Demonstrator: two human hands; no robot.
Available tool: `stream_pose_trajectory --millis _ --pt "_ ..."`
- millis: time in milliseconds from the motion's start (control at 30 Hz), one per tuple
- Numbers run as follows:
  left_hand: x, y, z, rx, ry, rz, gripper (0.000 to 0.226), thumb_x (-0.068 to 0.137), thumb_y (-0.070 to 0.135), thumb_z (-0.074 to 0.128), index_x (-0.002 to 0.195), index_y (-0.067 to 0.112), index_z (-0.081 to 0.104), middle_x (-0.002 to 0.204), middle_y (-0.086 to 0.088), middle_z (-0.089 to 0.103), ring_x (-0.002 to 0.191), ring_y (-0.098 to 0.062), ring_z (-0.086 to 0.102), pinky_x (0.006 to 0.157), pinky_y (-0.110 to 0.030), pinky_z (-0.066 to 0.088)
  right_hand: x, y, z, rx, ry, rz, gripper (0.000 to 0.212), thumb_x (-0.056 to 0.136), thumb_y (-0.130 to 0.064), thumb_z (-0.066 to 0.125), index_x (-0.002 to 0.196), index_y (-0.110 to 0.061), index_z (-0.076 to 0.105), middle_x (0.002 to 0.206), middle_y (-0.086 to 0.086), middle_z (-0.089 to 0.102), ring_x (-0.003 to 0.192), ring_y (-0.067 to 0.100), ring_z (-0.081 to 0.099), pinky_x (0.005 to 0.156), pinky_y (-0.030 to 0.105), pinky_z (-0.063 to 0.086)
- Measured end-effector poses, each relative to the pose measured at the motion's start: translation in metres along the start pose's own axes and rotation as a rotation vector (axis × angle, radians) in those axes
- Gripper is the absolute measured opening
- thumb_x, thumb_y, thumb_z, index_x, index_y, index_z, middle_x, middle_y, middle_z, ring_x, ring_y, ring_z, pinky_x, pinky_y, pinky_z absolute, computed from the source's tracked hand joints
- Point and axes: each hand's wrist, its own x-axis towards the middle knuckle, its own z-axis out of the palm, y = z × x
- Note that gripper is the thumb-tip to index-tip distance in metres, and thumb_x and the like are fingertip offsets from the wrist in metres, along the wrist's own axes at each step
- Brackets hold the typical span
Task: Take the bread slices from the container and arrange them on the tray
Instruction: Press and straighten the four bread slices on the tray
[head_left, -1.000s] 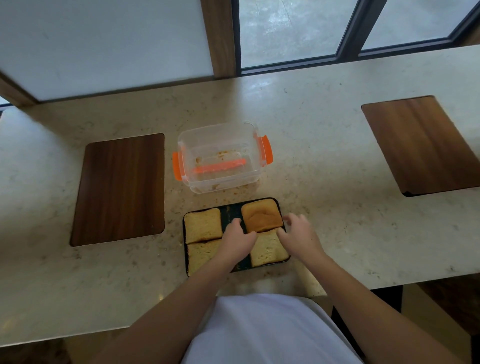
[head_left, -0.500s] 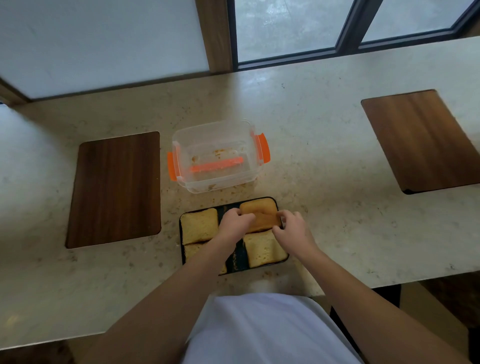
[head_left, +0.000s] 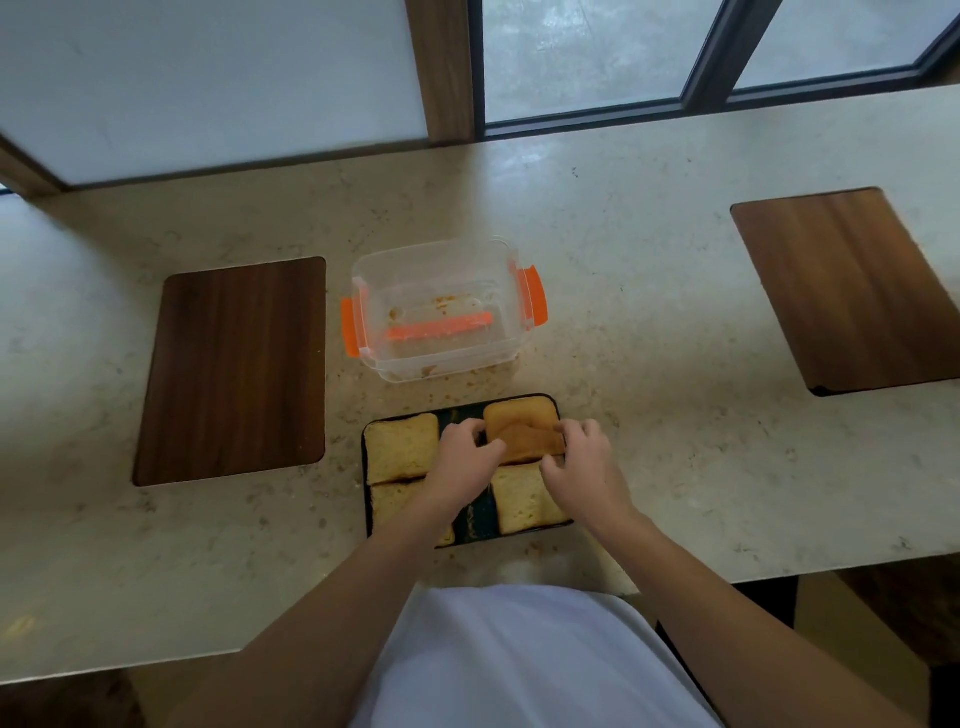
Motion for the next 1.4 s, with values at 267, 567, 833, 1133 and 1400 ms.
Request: stream_pose_trajectory --millis 267,567,833,1133,1400 --pt "-0.034 -0.071 -0.062 -0.101 0.241 -0.082 0.043 0.098 0.024 0.059 0.139 0.013 0.053 0.132 -0.007 0.058 0.105 -0.016 0.055 0.080 -0.027 0.042 -0.012 -0.047 0.033 0.134 -0.262 -0.115 0.041 0.097 -0.028 0.060 0.136 -0.018 0.056 0.130 -0.001 0.059 0.107 0.013 0.060 0.092 0.033 0.054" --pt "-0.039 -0.098 -0.090 -0.317 0.196 -0.260 0.034 0.092 0.030 0.051 0.119 0.022 0.069 0.122 -0.004 0.067 0.113 -0.021 0.061 0.103 -0.054 0.047 0.002 -0.082 0.067 0.384 -0.558 0.275 0.056 0.096 -0.029 0.065 0.148 -0.018 0.046 0.120 0.005 0.062 0.104 0.021 0.065 0.084 0.037 0.062" --pt "-0.034 -0.098 -0.094 -0.336 0.153 -0.212 0.047 0.093 0.033 0.055 0.137 0.015 0.059 0.136 -0.007 0.062 0.122 -0.023 0.057 0.106 -0.049 0.045 0.008 -0.091 0.080 0.309 -0.526 0.278 0.057 0.095 -0.031 0.063 0.148 -0.020 0.046 0.095 -0.005 0.060 0.079 0.009 0.059 0.086 0.038 0.059" --pt "-0.026 -0.097 -0.096 -0.226 0.200 -0.124 0.048 0.097 0.027 0.053 0.143 0.011 0.052 0.143 -0.006 0.057 0.109 -0.011 0.059 0.090 -0.029 0.042 0.006 -0.093 0.085 0.278 -0.454 0.254 0.056 0.093 -0.031 0.063 0.146 -0.019 0.049 0.094 0.001 0.065 0.081 0.013 0.062 0.086 0.040 0.058" --pt "-0.026 -0.092 -0.095 -0.177 0.252 -0.116 0.049 0.096 0.026 0.053 0.142 0.012 0.054 0.083 0.023 0.057 0.058 0.008 0.043 0.052 -0.012 0.030 0.004 -0.094 0.083 0.276 -0.443 0.261 0.052 0.095 -0.031 0.063 0.144 -0.019 0.051 0.097 -0.001 0.063 0.082 0.013 0.061 0.087 0.040 0.058"
